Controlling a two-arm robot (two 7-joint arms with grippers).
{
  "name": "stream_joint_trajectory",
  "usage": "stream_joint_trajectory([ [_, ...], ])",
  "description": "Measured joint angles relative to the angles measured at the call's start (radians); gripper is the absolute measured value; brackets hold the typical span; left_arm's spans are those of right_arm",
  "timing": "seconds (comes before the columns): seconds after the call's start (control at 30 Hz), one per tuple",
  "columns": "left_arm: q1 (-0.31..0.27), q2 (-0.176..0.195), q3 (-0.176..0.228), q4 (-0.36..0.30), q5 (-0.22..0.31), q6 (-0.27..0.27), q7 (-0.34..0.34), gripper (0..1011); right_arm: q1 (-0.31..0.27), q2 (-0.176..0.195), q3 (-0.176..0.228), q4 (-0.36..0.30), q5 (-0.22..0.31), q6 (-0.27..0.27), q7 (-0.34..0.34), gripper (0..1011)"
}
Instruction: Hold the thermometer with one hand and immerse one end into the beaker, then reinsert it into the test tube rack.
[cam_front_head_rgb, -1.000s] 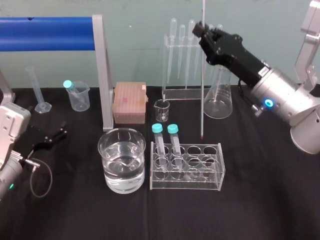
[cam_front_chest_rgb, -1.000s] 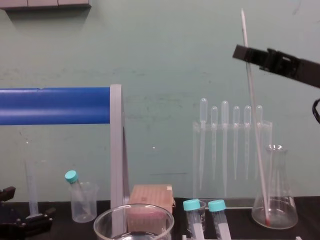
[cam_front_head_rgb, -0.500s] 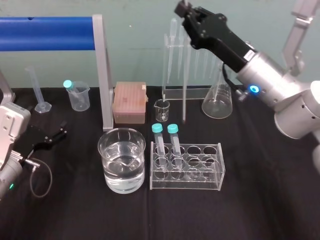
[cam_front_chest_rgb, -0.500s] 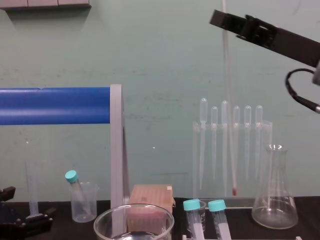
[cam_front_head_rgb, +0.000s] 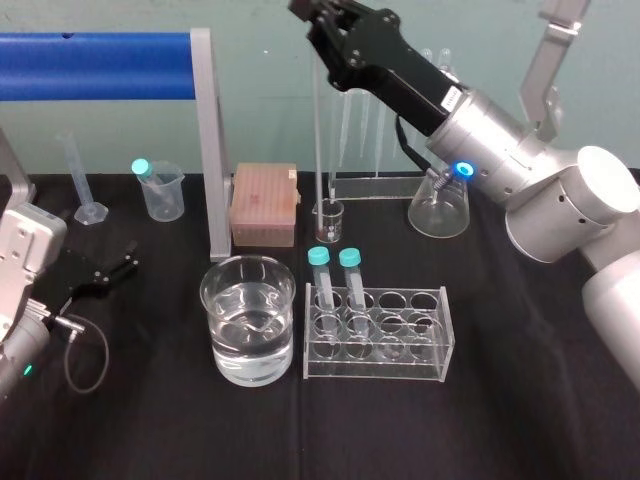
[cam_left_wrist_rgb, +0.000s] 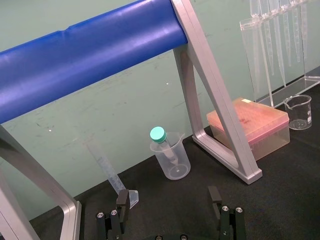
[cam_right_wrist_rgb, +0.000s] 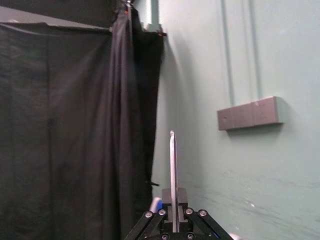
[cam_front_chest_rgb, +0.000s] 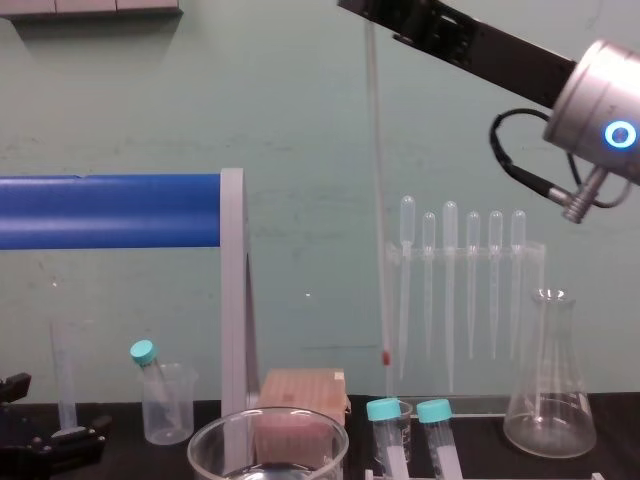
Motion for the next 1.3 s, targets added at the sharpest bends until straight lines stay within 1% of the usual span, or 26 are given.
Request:
stream_joint_trajectory([
  [0.2, 0.0, 0.0, 0.0, 0.0, 0.0, 0.0, 0.0, 1008, 0.017, -0.021, -0.026, 0.009, 0.022, 0.005, 0.028, 57],
  [0.47, 0.0, 0.0, 0.0, 0.0, 0.0, 0.0, 0.0, 1008, 0.03, -0.034, -0.061, 0.025, 0.04, 0.012, 0.063, 57],
  [0.6, 0.0, 0.0, 0.0, 0.0, 0.0, 0.0, 0.0, 1008, 0.038, -0.042, -0.079, 0.041, 0.047, 0.01, 0.084, 57],
  [0.73, 0.0, 0.0, 0.0, 0.0, 0.0, 0.0, 0.0, 1008, 0.049, -0.056, -0.102, 0.07, 0.056, 0.008, 0.11, 57],
  [0.97, 0.0, 0.0, 0.0, 0.0, 0.0, 0.0, 0.0, 1008, 0.062, -0.078, -0.124, 0.114, 0.078, 0.008, 0.144, 57],
  [1.17, 0.0, 0.0, 0.0, 0.0, 0.0, 0.0, 0.0, 1008, 0.069, -0.091, -0.141, 0.145, 0.078, 0.001, 0.157, 57],
  [1.3, 0.0, 0.0, 0.0, 0.0, 0.0, 0.0, 0.0, 1008, 0.074, -0.102, -0.158, 0.182, 0.057, -0.013, 0.162, 57],
])
